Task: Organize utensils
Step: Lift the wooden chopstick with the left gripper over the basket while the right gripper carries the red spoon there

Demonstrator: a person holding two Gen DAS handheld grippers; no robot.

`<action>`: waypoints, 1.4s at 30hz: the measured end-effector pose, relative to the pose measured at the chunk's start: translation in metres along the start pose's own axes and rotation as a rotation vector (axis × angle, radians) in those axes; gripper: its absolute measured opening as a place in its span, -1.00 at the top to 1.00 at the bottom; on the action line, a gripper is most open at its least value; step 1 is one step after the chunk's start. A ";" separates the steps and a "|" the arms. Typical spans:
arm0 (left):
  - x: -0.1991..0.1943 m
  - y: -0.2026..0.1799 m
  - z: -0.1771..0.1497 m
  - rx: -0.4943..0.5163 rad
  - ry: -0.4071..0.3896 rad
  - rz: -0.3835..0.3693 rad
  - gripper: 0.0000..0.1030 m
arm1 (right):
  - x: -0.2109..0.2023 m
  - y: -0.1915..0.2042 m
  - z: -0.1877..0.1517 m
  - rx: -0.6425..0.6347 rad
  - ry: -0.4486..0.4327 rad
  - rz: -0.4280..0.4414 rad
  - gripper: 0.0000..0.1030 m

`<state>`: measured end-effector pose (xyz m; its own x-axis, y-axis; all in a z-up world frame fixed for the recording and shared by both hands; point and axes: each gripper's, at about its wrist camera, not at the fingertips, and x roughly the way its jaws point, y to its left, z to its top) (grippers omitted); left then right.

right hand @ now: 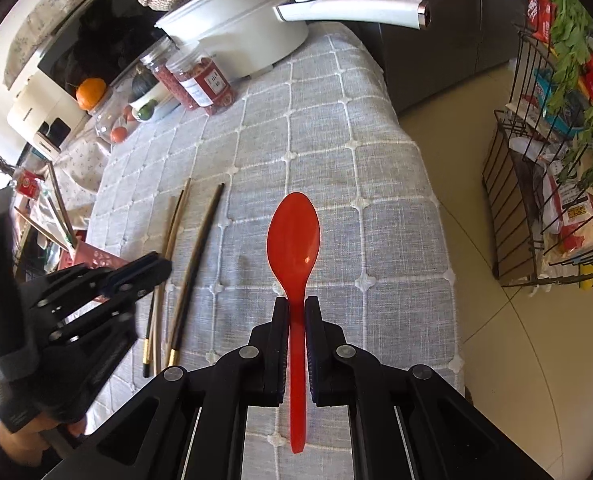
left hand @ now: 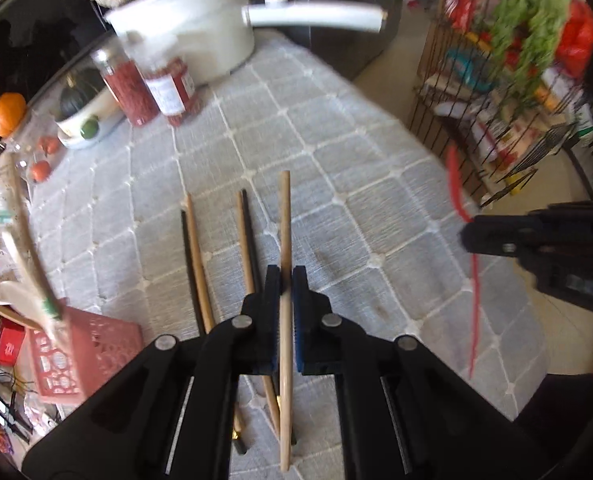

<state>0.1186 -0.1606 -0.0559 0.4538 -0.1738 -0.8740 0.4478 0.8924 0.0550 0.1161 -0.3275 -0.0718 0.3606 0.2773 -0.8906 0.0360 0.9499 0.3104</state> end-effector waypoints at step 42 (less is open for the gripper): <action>-0.147 0.171 -0.065 -0.385 -0.707 0.213 0.87 | -0.031 0.151 0.010 -0.145 -0.347 0.238 0.85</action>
<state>0.0783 0.0448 0.0501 0.9334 -0.0915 -0.3471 0.0616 0.9934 -0.0963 0.1198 -0.1947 0.0063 0.6351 0.4492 -0.6284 -0.2081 0.8829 0.4209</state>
